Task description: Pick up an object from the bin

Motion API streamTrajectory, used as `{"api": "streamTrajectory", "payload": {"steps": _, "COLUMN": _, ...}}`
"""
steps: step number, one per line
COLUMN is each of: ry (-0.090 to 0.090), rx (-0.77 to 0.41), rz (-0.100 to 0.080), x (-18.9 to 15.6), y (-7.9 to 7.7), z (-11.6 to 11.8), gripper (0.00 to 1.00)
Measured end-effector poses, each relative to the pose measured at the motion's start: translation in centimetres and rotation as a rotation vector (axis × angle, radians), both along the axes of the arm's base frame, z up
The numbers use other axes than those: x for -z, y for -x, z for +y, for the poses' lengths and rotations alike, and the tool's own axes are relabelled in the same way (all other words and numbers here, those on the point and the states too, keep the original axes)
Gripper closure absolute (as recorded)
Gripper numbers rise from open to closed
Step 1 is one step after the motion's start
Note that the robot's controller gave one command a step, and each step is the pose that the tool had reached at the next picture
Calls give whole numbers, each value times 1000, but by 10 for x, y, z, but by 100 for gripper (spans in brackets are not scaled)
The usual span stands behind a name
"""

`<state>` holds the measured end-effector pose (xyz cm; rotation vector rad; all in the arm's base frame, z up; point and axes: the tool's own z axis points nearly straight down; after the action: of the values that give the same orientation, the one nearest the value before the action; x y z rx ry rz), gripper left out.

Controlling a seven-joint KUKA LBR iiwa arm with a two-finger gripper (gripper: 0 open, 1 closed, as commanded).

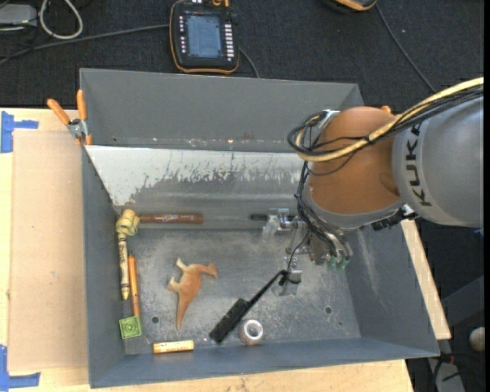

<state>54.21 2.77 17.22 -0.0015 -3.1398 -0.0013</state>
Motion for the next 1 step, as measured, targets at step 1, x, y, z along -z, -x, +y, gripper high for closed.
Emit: {"api": "streamTrajectory", "payload": {"steps": 1, "ry": 0, "rx": 0, "rz": 0, "x": 0, "y": 0, "z": 0, "gripper": 0}}
